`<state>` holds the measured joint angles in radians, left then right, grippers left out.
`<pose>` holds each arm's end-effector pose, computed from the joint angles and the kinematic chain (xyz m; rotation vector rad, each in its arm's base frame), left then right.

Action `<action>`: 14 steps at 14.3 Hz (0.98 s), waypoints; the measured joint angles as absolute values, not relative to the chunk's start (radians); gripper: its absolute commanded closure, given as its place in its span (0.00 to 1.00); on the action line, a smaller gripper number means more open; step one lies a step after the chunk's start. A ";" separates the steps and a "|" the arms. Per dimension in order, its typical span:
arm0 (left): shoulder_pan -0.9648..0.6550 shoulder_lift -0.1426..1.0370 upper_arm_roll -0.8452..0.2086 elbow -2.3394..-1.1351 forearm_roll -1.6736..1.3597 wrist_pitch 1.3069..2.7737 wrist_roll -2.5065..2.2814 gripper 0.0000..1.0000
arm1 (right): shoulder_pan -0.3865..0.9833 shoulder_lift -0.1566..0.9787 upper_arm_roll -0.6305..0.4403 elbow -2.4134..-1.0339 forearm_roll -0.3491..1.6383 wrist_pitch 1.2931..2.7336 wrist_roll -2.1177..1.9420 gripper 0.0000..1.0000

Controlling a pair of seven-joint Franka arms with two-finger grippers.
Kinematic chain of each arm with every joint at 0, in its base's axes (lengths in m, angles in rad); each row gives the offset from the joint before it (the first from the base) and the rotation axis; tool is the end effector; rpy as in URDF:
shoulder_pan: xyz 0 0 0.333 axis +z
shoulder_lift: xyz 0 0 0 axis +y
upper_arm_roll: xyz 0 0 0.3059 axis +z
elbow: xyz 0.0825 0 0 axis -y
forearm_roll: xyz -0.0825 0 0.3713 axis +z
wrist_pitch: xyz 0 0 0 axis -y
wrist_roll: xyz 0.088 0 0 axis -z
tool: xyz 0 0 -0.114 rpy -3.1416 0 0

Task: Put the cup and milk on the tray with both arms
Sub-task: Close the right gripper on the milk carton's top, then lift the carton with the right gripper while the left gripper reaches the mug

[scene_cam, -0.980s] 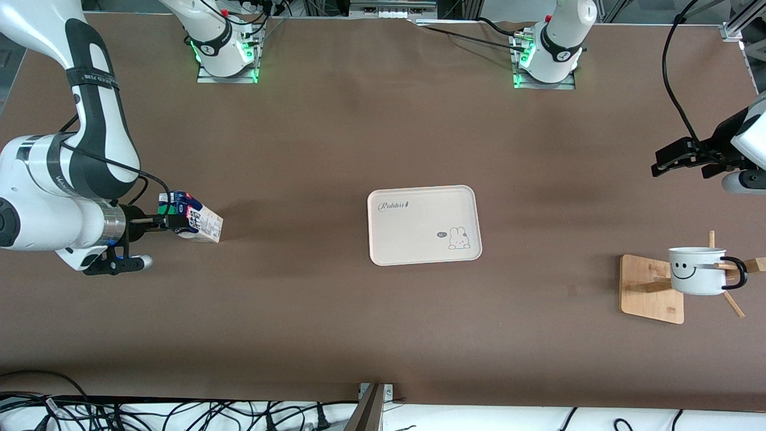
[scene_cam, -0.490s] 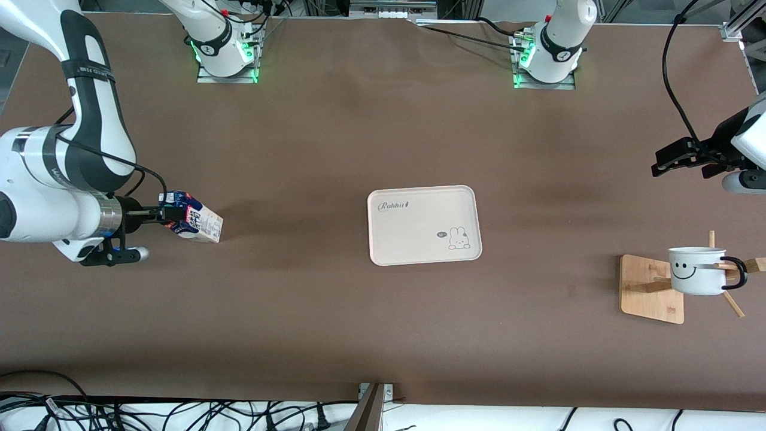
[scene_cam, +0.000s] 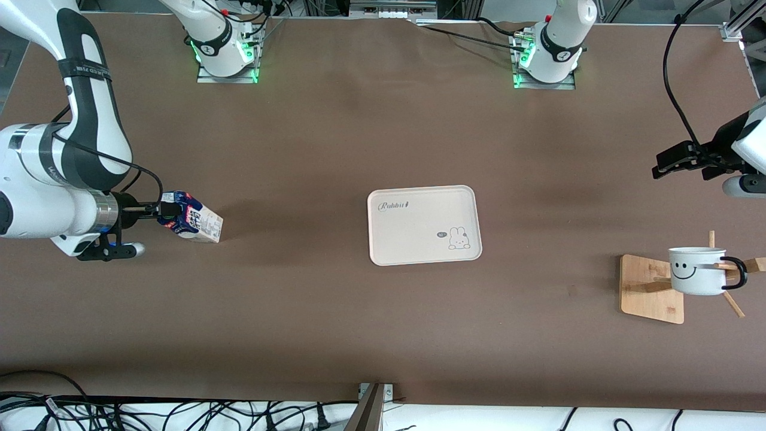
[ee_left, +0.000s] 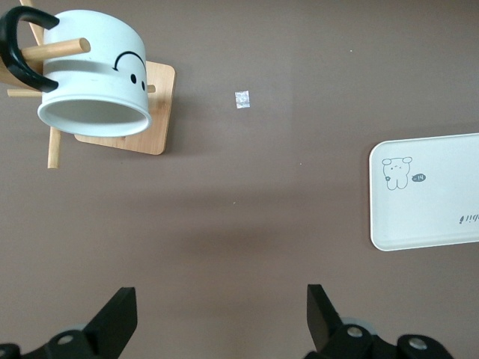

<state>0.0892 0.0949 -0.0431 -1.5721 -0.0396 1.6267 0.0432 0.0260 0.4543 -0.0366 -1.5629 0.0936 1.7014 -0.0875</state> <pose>0.5715 0.0231 0.5589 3.0957 0.0093 -0.0592 0.6274 0.0055 0.3505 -3.0151 -0.0770 0.4734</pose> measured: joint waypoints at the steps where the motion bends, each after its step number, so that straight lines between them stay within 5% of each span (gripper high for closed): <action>1: 0.089 0.095 -0.046 -1.571 -0.040 1.627 0.043 0.00 | 0.026 0.454 -0.037 -1.564 0.094 1.701 -0.087 0.00; 14: 0.010 0.095 -0.028 -1.562 0.003 1.628 0.041 0.00 | 0.027 0.471 -0.037 -1.577 0.094 1.702 -0.017 0.00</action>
